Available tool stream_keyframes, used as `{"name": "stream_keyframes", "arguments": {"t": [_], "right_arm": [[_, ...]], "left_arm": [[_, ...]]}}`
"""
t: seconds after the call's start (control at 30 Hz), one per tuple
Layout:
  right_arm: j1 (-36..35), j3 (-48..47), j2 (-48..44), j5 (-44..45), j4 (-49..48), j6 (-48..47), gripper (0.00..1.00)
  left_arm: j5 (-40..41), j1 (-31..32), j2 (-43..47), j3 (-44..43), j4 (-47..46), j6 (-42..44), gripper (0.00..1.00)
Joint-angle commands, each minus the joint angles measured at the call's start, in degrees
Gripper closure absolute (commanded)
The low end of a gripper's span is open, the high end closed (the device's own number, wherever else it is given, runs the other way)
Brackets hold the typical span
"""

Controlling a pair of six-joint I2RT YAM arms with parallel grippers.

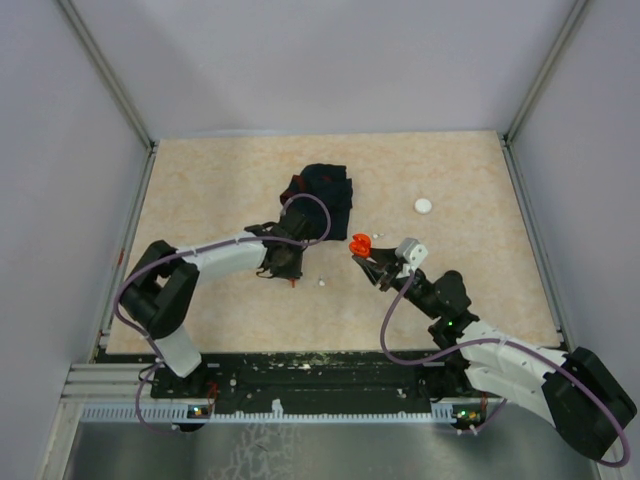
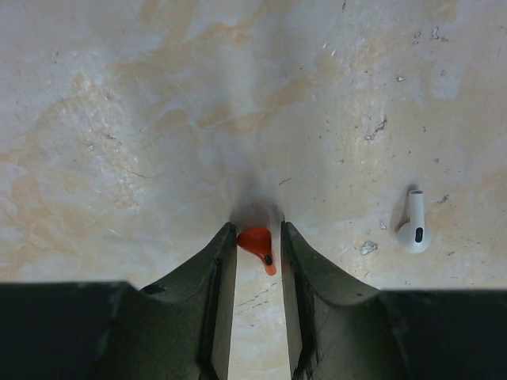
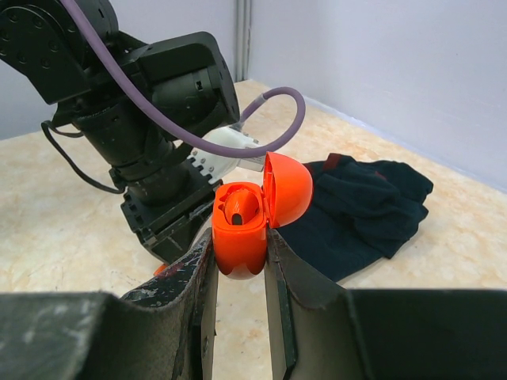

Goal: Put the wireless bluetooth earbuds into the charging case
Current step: Pick up the earbud from the center of the board.

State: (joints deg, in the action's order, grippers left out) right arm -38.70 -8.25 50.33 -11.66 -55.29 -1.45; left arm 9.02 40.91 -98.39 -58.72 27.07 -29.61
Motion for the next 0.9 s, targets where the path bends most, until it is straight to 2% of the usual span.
{"name": "stream_keyframes", "arguments": {"t": [0.0, 0.17, 0.47, 0.87], "right_arm": [[0.05, -0.36, -0.29, -0.28, -4.07, 0.66, 1.0], [0.11, -0.43, -0.74, -0.16, -3.78, 0.61, 1.0], [0.1, -0.71, -0.57, -0.25, -3.84, 0.57, 1.0], [0.11, -1.97, 1.73, -1.48, -4.91, -0.06, 1.0]], "left_arm": [[2.59, 1.37, -3.13, -1.13, 4.94, -0.21, 0.66], [3.42, 2.31, -4.7, -2.14, 6.27, -0.29, 0.67], [2.94, 2.69, -4.16, -1.83, 6.83, -0.33, 0.78], [7.12, 2.7, 4.06, -3.94, 5.72, -0.39, 0.83]]}}
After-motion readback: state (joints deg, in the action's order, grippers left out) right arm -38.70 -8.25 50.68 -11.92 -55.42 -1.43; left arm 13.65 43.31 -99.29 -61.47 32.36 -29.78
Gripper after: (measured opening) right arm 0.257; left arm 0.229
